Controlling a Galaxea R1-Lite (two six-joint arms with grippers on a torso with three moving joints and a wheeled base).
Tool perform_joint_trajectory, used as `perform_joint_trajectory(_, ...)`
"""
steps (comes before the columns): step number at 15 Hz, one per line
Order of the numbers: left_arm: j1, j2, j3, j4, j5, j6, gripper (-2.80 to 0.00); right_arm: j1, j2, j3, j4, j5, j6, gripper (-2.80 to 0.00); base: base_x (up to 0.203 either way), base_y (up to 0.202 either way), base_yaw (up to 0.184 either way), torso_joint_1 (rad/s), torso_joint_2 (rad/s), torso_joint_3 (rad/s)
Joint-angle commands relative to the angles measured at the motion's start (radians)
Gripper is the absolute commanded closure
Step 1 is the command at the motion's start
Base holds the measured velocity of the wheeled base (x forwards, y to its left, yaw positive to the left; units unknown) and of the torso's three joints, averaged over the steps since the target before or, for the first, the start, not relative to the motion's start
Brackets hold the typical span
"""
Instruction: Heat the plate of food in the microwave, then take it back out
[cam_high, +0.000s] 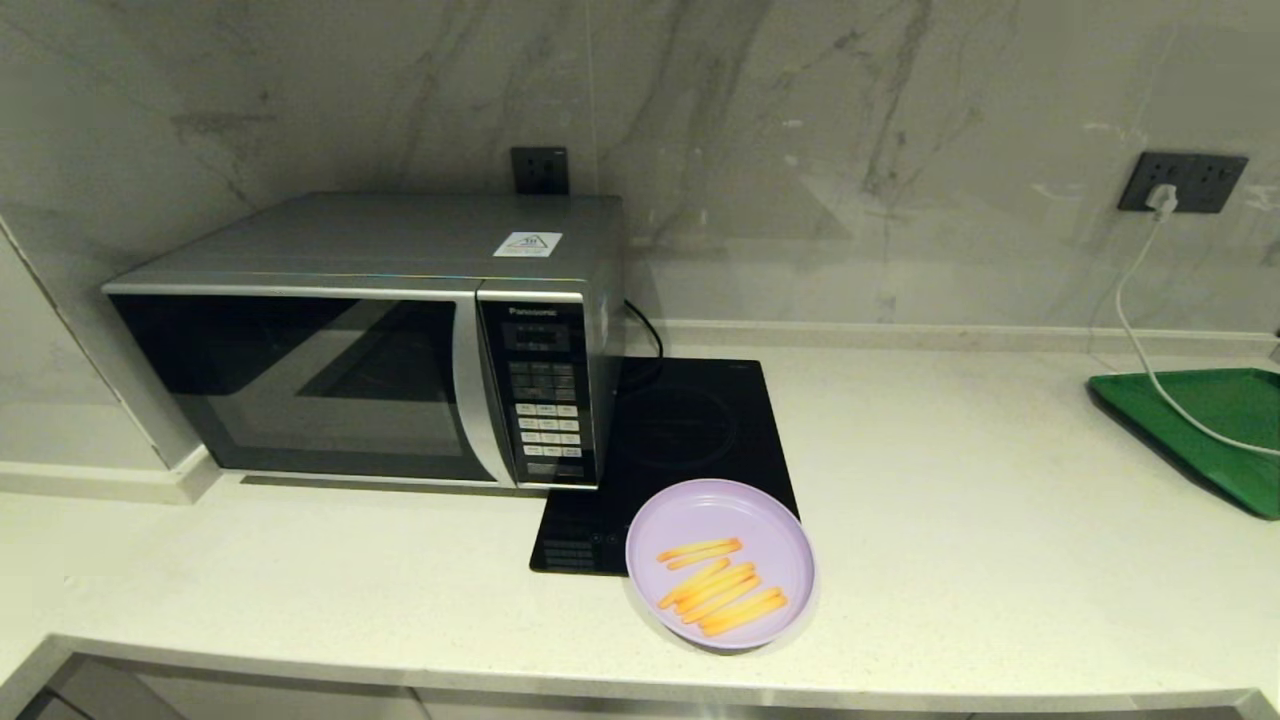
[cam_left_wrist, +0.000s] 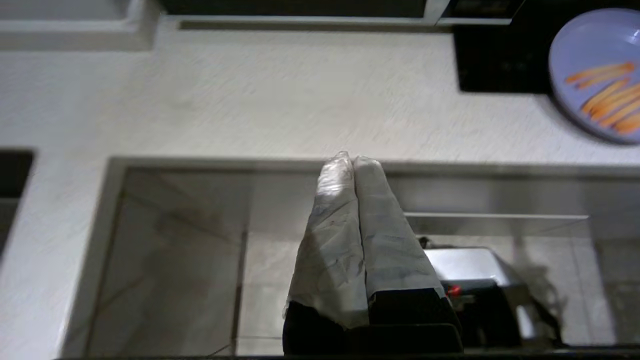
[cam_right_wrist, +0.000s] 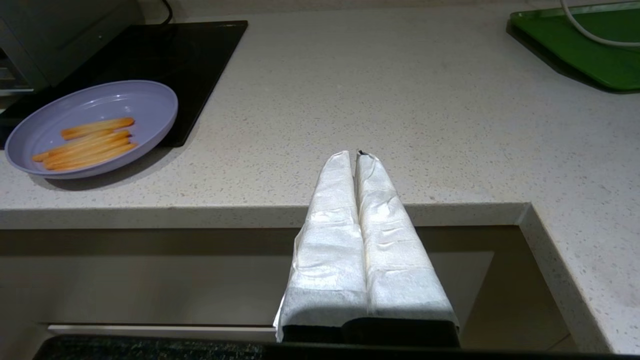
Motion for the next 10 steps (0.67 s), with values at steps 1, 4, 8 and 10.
perform_joint_trajectory(1, 0.101, -0.234, -0.049, 0.211, 0.005, 0.082, 0.0, 0.001, 0.0, 0.0, 0.0, 0.0, 0.001, 0.0, 0.0, 0.0, 0.0, 0.0, 0.0, 0.0)
perform_joint_trajectory(4, 0.256, -0.38, -0.036, 0.251, -0.117, 0.237, 0.0, 0.001, 0.0, 0.001, 0.0, 0.0, 0.001, 0.0, 0.0, 0.0, 0.0, 0.0, 0.0, 0.0)
perform_joint_trajectory(8, 0.258, -0.588, 0.041, 0.257, -0.334, 0.273, 0.0, 0.001, 0.0, 0.001, 0.0, 0.0, 0.001, 0.0, 0.0, 0.0, 0.0, 0.0, 0.0, 0.0)
perform_joint_trajectory(10, 0.262, -0.684, 0.18, 0.21, -0.377, 0.266, 0.0, 0.001, 0.0, 0.0, 0.0, 0.0, 0.001, 0.0, 0.0, 0.0, 0.0, 0.0, 0.0, 0.0)
